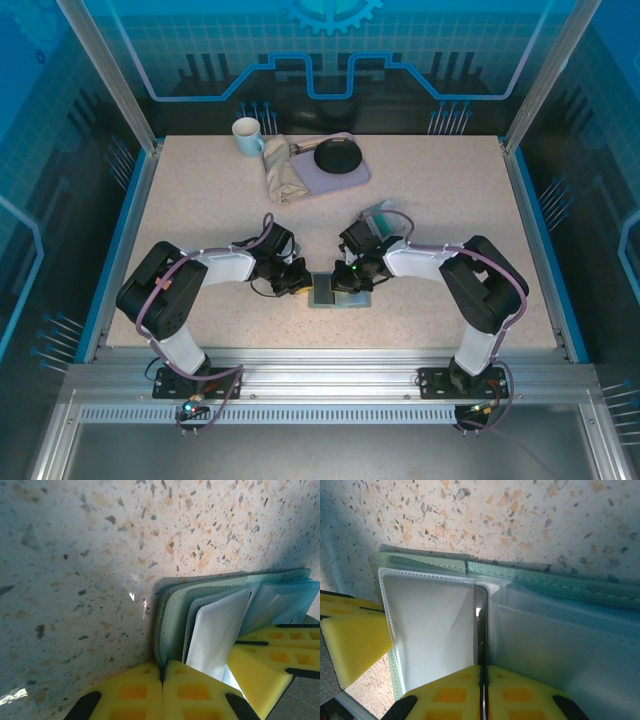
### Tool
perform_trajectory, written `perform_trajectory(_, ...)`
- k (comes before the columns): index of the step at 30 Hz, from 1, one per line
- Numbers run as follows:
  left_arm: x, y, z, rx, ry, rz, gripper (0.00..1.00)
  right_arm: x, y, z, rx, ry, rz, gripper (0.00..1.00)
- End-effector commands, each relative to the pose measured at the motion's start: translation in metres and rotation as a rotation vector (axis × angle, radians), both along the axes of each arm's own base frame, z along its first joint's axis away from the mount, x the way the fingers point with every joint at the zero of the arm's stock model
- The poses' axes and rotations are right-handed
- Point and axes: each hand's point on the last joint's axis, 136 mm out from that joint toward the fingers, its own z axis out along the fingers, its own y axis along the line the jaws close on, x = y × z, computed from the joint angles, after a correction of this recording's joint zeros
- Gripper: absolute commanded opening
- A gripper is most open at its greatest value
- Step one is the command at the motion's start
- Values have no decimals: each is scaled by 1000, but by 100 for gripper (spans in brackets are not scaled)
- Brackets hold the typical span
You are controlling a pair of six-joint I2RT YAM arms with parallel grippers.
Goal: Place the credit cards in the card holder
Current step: Insert the credit card into the card slot.
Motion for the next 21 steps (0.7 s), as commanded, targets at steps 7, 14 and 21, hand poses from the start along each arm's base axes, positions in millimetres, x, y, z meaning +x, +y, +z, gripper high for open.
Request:
perform_trajectory(7, -21, 19, -33, 143, 59, 0, 5, -4, -34, 9, -253, -53, 17, 16)
perform_trajectory(14, -20, 19, -35, 144, 66, -2, 1, -21, -78, -16, -425, 19, 6, 15)
perform_trajectory(21, -19, 20, -33, 158, 57, -13, 1, -9, -88, 6, -491, -54, 15, 19)
